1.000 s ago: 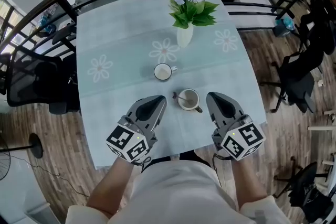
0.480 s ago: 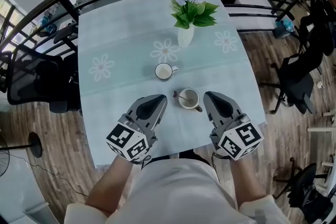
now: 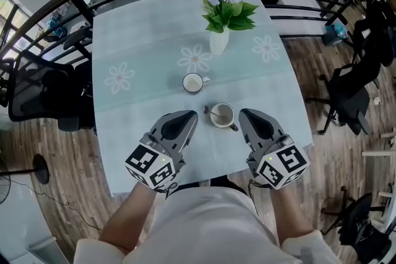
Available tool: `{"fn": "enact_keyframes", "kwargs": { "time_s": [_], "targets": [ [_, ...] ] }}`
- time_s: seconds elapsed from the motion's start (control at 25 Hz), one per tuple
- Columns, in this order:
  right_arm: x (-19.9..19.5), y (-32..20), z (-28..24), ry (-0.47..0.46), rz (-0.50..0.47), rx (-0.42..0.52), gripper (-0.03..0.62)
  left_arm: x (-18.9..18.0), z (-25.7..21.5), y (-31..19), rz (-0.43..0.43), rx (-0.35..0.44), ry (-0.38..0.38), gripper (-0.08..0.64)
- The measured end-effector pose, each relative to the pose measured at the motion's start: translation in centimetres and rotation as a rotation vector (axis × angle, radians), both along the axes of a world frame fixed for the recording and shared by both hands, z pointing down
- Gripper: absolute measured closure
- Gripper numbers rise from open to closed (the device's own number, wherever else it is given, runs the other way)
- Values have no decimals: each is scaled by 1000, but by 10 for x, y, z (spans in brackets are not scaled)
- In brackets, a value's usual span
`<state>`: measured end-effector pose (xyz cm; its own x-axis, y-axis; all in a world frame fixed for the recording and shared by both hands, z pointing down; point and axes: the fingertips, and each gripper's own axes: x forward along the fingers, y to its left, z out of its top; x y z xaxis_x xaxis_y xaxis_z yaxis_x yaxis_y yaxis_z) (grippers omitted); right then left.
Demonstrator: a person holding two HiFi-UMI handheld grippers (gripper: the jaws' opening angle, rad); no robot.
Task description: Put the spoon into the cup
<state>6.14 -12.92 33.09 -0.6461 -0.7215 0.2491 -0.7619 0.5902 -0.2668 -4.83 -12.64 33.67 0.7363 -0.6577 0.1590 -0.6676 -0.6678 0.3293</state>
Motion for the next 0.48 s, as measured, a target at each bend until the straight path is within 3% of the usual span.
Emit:
{"fn": "enact_keyframes", "kwargs": {
  "time_s": [0.48],
  "targets": [
    [-1,2,0,7,-9,-2,572,0,1,1,-5,-1,-1,540]
  ]
}}
